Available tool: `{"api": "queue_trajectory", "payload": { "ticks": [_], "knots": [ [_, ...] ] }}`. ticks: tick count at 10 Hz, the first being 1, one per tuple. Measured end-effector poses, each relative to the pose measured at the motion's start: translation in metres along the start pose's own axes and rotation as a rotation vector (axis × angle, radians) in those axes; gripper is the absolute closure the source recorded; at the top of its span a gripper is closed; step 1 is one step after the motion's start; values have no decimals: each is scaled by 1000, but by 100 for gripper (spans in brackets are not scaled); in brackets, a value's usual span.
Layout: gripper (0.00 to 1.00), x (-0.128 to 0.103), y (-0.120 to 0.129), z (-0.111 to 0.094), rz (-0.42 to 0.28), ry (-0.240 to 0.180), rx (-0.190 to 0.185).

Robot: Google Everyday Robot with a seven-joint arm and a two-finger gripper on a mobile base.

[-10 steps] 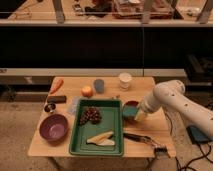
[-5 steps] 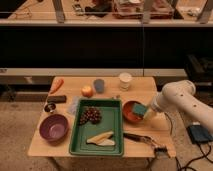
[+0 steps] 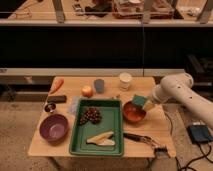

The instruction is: Wipe red bowl with sponge

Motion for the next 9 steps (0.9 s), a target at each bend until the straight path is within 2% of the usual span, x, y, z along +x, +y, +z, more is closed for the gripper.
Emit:
{"api": "queue_trajectory", "payload": {
  "ticks": [2, 3, 6, 9],
  "knots": [
    [100, -9, 5, 18, -9, -21, -8],
    [100, -14, 9, 20, -20, -31, -13],
    [100, -47, 37, 12, -97, -67, -46],
    [100, -51, 56, 2, -160, -64, -65]
  ]
}}
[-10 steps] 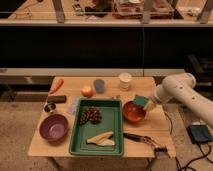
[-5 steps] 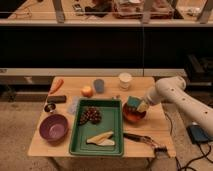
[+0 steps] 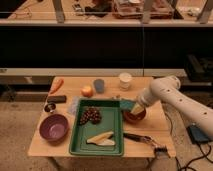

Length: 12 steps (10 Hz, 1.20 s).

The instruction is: Wipe red bowl with sponge

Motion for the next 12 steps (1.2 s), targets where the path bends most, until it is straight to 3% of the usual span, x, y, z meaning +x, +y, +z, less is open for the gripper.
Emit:
{"api": "queue_trajectory", "payload": {
  "ticks": [3, 7, 12],
  "knots": [
    [100, 14, 13, -5, -5, 29, -20],
    [100, 38, 7, -13, 25, 71, -6],
    [100, 73, -29, -12, 133, 112, 42]
  ]
}}
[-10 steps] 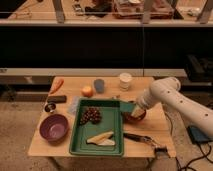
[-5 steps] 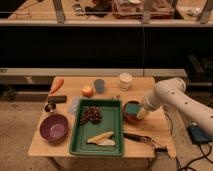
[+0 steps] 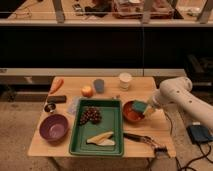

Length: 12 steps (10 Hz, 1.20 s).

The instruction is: Wipe red bowl with sponge

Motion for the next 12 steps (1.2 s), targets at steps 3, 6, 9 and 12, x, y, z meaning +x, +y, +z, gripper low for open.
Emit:
{"api": "queue_trajectory", "payload": {
  "ticks": [3, 6, 9, 12],
  "knots": [
    [100, -23, -12, 10, -4, -37, 14],
    [100, -62, 13, 15, -72, -81, -3],
    [100, -75, 61, 15, -151, -91, -53],
    [100, -60, 69, 5, -154, -66, -50]
  ]
}}
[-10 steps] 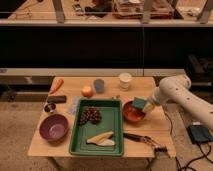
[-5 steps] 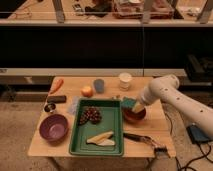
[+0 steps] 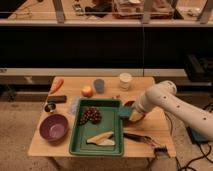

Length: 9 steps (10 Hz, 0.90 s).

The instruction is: Wipe red bowl with sponge

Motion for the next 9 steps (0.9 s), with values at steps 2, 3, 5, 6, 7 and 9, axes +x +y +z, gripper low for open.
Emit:
{"api": "queue_trajectory", "payload": {
  "ticks": [2, 3, 5, 6, 7, 9],
  "knots": [
    [100, 27, -9, -14, 35, 27, 22],
    [100, 48, -16, -24, 57, 46, 40],
    [100, 82, -35, -35, 108, 89, 71],
    [100, 91, -40, -37, 133, 103, 79],
    [100, 98, -47, -35, 154, 113, 85],
    [100, 95, -71, -23, 195, 108, 98]
  ]
}}
